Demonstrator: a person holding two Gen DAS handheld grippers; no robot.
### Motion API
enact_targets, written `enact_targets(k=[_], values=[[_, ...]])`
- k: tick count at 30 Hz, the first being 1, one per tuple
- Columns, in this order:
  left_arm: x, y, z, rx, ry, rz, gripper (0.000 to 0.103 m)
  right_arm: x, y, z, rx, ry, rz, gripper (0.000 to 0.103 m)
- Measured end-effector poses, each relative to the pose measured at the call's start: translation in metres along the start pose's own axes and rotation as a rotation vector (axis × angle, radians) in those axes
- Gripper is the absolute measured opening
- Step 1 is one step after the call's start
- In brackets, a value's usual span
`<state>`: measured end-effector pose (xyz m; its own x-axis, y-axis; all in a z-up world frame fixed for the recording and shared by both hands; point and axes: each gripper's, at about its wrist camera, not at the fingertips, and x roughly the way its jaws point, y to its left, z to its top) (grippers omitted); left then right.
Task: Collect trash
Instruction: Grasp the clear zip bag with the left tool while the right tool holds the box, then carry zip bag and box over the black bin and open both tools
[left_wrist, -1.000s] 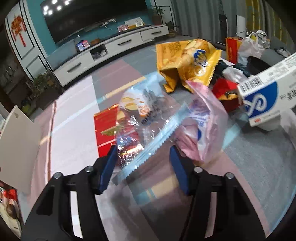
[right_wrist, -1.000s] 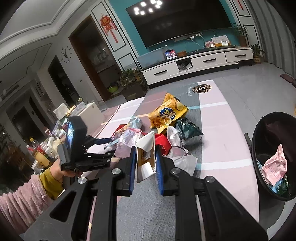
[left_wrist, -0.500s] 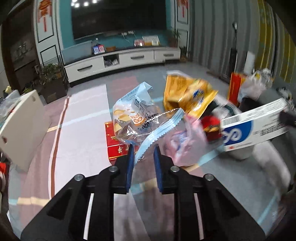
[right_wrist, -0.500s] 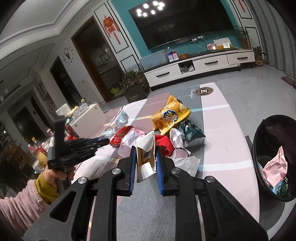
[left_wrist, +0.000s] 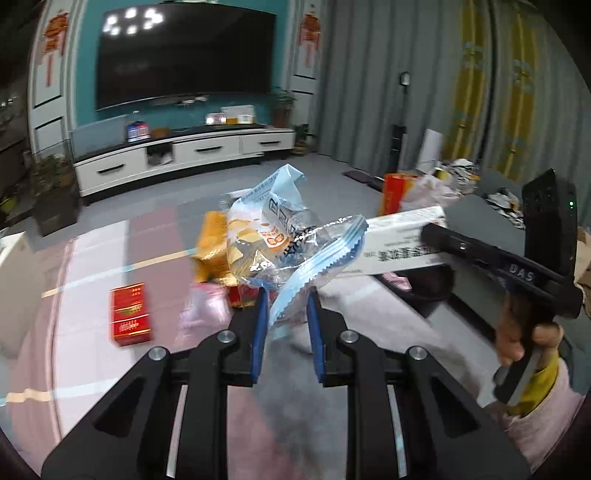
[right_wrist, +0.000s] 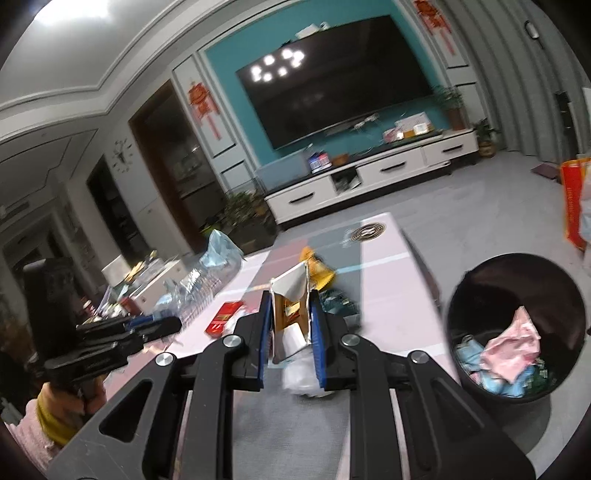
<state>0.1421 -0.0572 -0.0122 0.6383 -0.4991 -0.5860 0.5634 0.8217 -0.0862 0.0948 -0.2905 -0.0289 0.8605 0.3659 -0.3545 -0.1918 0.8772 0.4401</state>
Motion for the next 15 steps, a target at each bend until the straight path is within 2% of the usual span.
enact_targets(k=[7,15], values=[[0.029,-0.067,0.015,0.048,0.014,-0.118,0.022,-0.032,-0.035,0.003,0.025,-0.064,-0.124,0.02],[0.079,-0.112,0.022,0.014,0.086,-0.258,0.022,-0.068,-0.095,0.003,0.121,-0.119,-0.287,0.02]])
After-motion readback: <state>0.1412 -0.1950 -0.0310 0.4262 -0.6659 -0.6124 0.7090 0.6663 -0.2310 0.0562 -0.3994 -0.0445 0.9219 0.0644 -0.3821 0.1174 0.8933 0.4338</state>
